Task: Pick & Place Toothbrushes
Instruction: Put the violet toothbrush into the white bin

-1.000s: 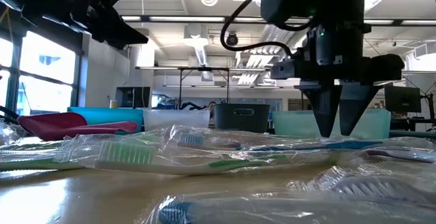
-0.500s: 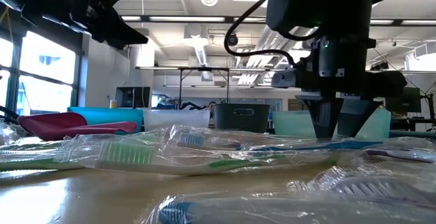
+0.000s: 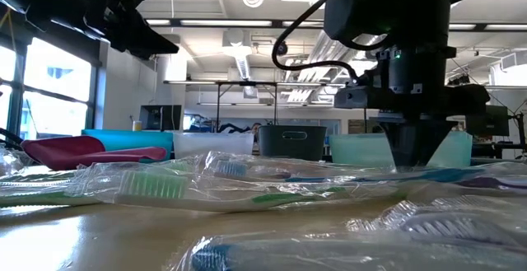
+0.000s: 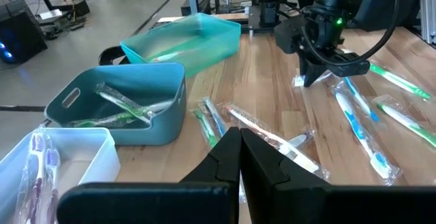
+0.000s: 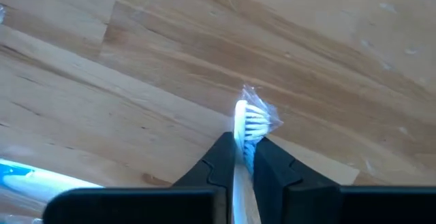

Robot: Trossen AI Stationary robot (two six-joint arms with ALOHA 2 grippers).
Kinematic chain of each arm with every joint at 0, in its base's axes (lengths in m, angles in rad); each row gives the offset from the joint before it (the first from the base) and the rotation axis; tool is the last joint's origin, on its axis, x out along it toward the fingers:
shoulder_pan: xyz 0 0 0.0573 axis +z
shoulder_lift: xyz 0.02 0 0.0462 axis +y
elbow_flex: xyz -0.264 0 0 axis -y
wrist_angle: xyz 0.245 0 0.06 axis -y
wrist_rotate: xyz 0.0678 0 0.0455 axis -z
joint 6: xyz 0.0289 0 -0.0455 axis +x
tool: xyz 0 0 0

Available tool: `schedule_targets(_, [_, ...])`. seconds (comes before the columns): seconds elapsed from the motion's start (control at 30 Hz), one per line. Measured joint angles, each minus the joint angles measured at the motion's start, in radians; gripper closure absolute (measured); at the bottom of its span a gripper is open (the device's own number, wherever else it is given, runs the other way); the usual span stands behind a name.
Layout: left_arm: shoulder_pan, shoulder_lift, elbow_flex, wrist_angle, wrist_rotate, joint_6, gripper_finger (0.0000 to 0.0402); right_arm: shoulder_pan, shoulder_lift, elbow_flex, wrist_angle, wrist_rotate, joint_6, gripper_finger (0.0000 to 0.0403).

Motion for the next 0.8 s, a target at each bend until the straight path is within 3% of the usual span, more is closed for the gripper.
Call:
schedule_targets(0.33, [0.000,0.000,0.000,0.000,0.000,0.000,0.0399,-0.002,-0.062,-0.001,0.006,0.026,-0.032,0.0387])
schedule_targets(0.8, [0.000,0.000,0.000,0.000,-0.003,0.000,0.0399,0.002,-0.222,0.001,0.032,0.339,-0.134,0.0388])
